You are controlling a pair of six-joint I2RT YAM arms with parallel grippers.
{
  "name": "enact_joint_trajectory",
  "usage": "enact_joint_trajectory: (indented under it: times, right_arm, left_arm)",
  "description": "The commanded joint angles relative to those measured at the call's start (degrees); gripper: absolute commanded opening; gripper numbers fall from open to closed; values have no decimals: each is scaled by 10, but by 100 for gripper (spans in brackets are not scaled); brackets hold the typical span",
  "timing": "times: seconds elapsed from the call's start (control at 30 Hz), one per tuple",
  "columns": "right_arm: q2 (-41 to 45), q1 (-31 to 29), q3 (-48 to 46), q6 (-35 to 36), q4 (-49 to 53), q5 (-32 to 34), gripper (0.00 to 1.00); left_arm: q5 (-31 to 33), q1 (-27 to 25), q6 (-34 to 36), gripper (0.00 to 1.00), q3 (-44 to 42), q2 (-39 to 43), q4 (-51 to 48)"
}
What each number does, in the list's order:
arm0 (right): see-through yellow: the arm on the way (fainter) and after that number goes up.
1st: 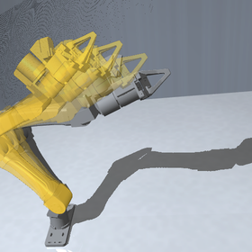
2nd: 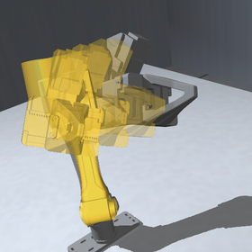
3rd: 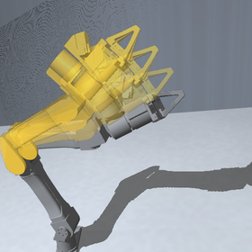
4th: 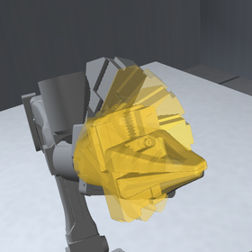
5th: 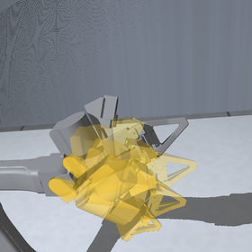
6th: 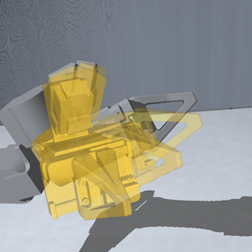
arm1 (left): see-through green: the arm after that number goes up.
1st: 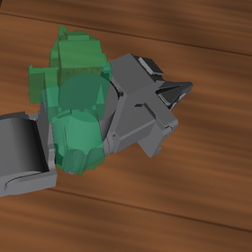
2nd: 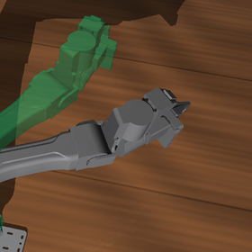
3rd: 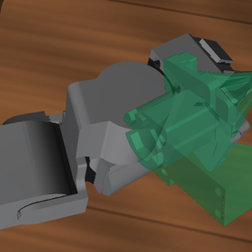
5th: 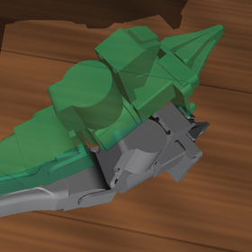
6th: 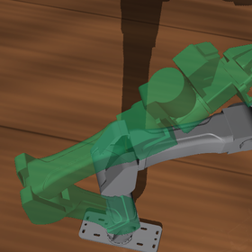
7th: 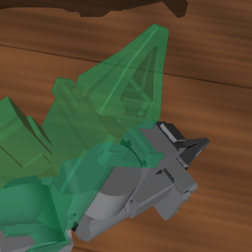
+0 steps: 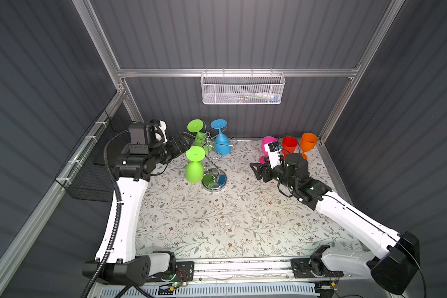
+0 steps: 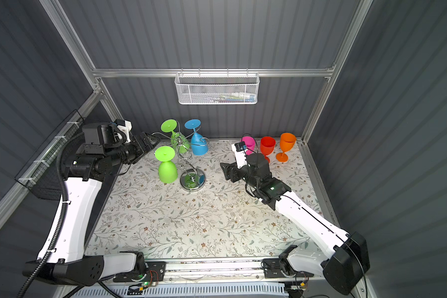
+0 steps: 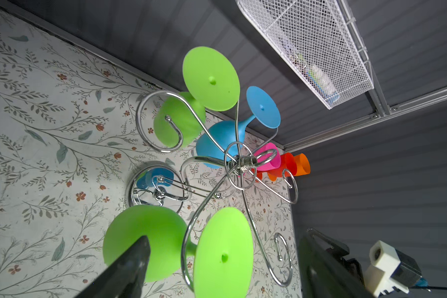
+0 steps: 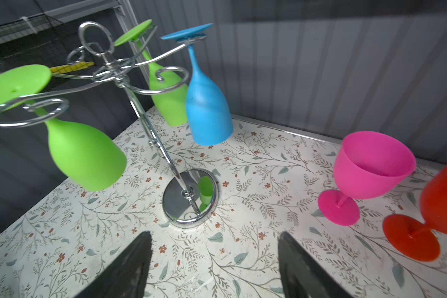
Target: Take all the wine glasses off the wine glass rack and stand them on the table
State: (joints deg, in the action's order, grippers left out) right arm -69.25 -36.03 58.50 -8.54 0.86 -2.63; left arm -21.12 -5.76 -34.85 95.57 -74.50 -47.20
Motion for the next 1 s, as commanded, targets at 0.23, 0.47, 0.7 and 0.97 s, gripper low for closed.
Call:
enact_joint_trajectory:
  times: [0.23, 0.47, 0.7, 0.97]
  right_arm:
    - [-11, -113, -11, 66, -68, -5, 79]
    - [-62, -186, 29, 141, -83, 55, 79]
    - [-91, -209, 46, 177, -112, 74, 79]
    - [-107, -215, 50, 202, -143, 94, 78]
  left_arm:
    - [-68, 5, -31, 86, -42, 26, 44]
    - [-72, 5, -36, 84, -49, 37, 48]
    - [-81, 5, -39, 84, -51, 37, 55]
    - [-86, 5, -43, 83, -56, 33, 64]
